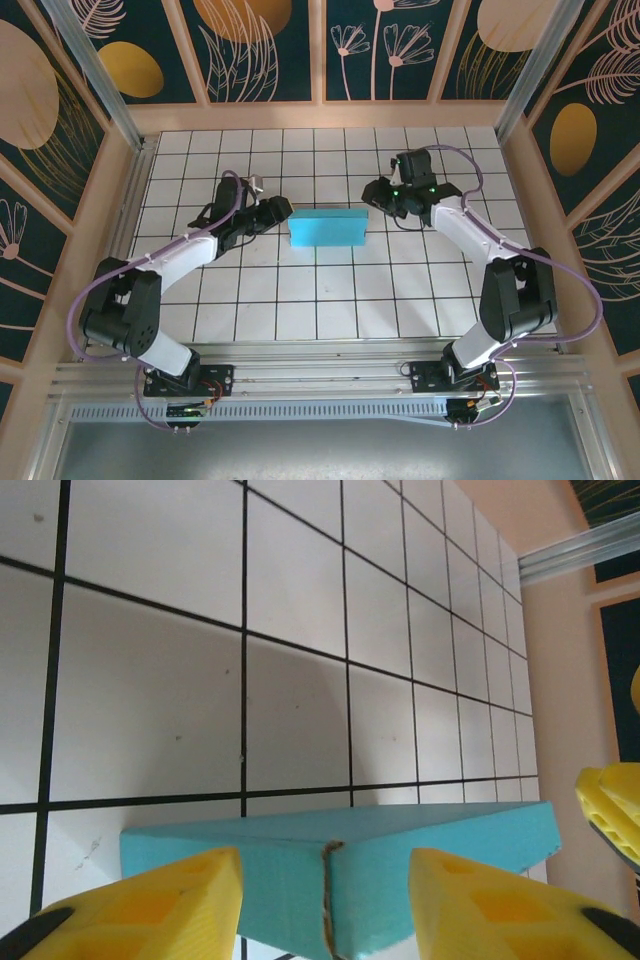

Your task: Fold the paper box

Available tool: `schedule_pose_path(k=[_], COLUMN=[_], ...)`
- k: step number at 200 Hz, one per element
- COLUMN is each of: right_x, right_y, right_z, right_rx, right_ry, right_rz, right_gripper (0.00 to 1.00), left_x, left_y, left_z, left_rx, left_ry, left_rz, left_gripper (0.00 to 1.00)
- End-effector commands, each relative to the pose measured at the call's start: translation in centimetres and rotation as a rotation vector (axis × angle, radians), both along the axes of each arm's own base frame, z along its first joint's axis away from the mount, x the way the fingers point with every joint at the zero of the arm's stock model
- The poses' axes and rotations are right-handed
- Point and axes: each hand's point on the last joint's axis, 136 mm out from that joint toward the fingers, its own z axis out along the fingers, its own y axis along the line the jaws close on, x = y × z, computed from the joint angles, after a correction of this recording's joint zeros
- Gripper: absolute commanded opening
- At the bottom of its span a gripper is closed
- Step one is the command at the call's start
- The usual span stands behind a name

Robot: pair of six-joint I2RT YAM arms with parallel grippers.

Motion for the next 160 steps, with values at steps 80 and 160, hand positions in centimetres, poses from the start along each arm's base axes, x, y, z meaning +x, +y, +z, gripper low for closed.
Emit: schedule_pose_path(k=[80,160], right_x=[-2.6,-2.5], right_y=[-0.1,-0.5], right_z=[-4.9,0.0], right_rx=[-0.051,-0.058], right_ry=[0.107,0.003], right_rz=[0.002,-0.011], right_gripper=[0.27,0.35], left_x=[-2.0,-1.0], left_y=[-0.5,-0.2], left_z=[-3.0,2.1], left_rx=[0.008,0.048], left_ry=[0.088,-0.045], left_rz=[-0.046,-0.063], left_gripper=[0.15,0.49])
